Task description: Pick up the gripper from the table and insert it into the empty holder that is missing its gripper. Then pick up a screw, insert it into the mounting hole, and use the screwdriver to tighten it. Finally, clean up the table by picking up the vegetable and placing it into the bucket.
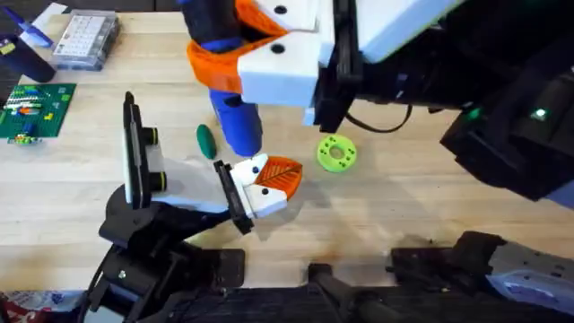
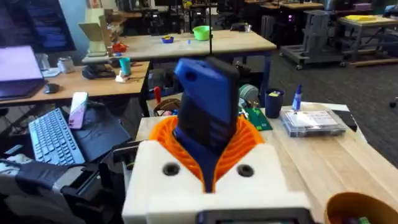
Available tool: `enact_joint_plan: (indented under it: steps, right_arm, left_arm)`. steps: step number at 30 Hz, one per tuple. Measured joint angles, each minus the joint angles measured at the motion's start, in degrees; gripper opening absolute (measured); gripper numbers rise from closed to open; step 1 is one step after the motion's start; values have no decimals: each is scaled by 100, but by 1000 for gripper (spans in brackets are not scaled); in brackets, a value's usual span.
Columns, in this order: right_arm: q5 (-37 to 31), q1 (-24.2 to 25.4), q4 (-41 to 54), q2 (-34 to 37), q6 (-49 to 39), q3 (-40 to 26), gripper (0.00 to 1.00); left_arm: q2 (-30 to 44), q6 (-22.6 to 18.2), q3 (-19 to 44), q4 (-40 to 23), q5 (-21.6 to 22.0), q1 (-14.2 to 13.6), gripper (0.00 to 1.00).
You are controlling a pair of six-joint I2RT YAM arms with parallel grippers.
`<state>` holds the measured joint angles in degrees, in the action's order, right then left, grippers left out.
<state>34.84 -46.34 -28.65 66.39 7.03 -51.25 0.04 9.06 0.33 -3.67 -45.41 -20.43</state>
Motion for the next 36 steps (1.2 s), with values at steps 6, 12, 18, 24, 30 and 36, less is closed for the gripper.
enact_joint_plan:
  steps: [6,12,18,24,30,36]
  right_arm:
    - [-11,0,-93,0,5,150,34]
    - [-32,1,-142,0,4,344,34]
    - [-50,-3,-138,1,7,378,34]
    - [-51,-119,-287,147,7,378,34]
    - [-52,-154,-304,240,8,381,34]
    - [-52,-154,-351,240,7,381,34]
  left_arm:
    - [-1,0,1,1,0,0,16]
    - [0,0,1,1,0,0,16]
    - [-1,0,1,0,0,0,16]
    - [0,0,1,1,0,0,16]
    - [0,0,1,-1,0,0,16]
    - [-1,0,1,-1,0,0,16]
